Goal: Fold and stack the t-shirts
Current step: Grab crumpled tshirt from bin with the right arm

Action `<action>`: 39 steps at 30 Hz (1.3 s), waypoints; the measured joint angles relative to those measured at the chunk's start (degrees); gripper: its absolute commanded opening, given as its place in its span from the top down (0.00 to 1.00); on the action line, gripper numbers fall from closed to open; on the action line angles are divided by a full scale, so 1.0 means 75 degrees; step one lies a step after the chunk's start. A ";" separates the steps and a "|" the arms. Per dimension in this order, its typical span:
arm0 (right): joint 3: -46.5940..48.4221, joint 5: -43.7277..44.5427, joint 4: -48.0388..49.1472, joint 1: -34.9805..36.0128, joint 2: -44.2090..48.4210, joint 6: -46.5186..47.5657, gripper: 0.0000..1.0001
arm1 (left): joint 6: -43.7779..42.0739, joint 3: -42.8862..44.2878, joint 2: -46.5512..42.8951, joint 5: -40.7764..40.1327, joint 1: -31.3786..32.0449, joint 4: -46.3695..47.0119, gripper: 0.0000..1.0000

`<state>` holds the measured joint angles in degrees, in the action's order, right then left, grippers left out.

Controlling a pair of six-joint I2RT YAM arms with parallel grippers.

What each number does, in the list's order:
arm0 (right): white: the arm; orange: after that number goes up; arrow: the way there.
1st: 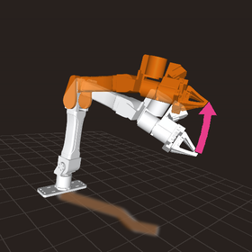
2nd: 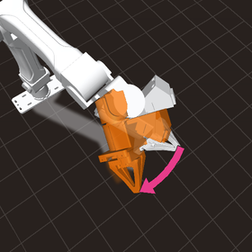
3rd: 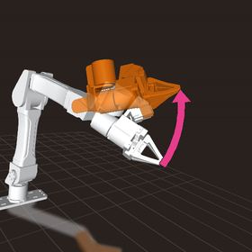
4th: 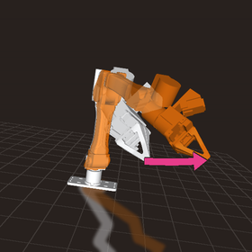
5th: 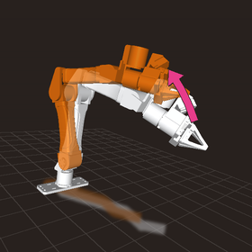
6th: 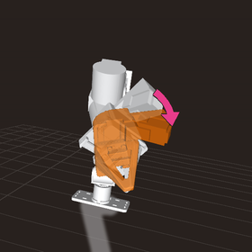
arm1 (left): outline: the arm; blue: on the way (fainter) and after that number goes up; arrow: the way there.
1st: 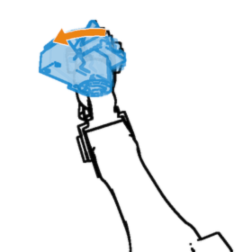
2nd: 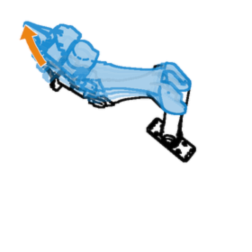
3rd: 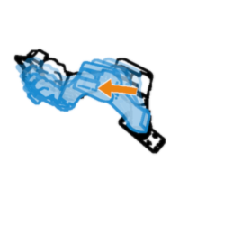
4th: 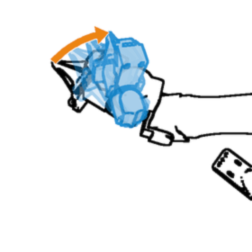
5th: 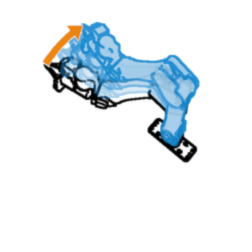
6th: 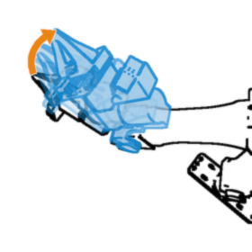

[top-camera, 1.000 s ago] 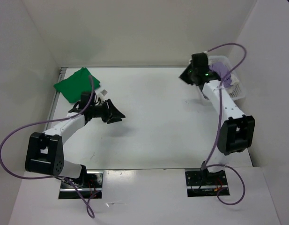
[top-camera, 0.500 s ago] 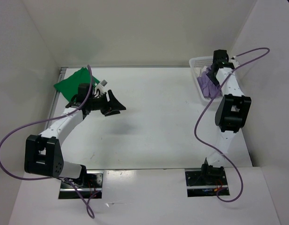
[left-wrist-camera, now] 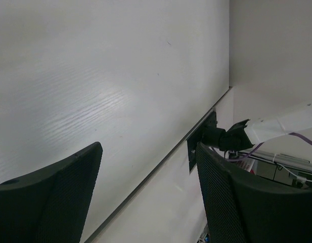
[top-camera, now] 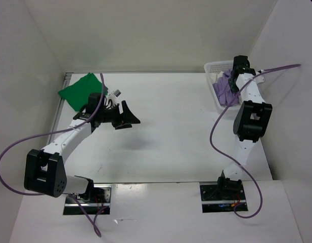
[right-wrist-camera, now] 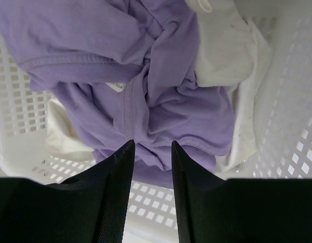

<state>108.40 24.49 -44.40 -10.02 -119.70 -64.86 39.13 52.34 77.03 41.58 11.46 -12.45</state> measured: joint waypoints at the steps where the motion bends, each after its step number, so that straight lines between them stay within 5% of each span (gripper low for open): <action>1: 0.0047 0.0015 -0.0015 0.0000 -0.0070 -0.0058 0.60 | 0.0000 -0.0017 -0.0003 0.0000 0.0000 -0.0003 0.18; 14: 0.0664 -0.0093 0.0032 -0.0035 -0.0740 -0.0052 0.68 | 0.0003 -0.0137 -0.0006 -0.0125 0.0000 0.0000 0.18; 22: 0.1448 -0.0149 0.0041 -0.0038 -0.1224 0.0283 0.66 | -0.0052 -0.0166 -0.0105 -0.0452 0.0000 -0.0090 0.15; 27: 0.1457 -0.0195 0.0026 -0.0038 -0.1239 0.0434 0.57 | -0.0213 -0.0166 -0.0405 -0.0699 -0.0023 -0.0242 0.14; 39: 0.1440 0.0128 -0.0376 0.0114 -0.1239 0.0382 0.59 | -0.0251 -0.0344 -0.0921 -0.0979 -0.0114 -0.0612 0.12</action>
<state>119.20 25.45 -47.22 -9.17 -128.99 -62.00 37.26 49.76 70.13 34.24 10.61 -17.04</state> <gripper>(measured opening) 0.415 0.881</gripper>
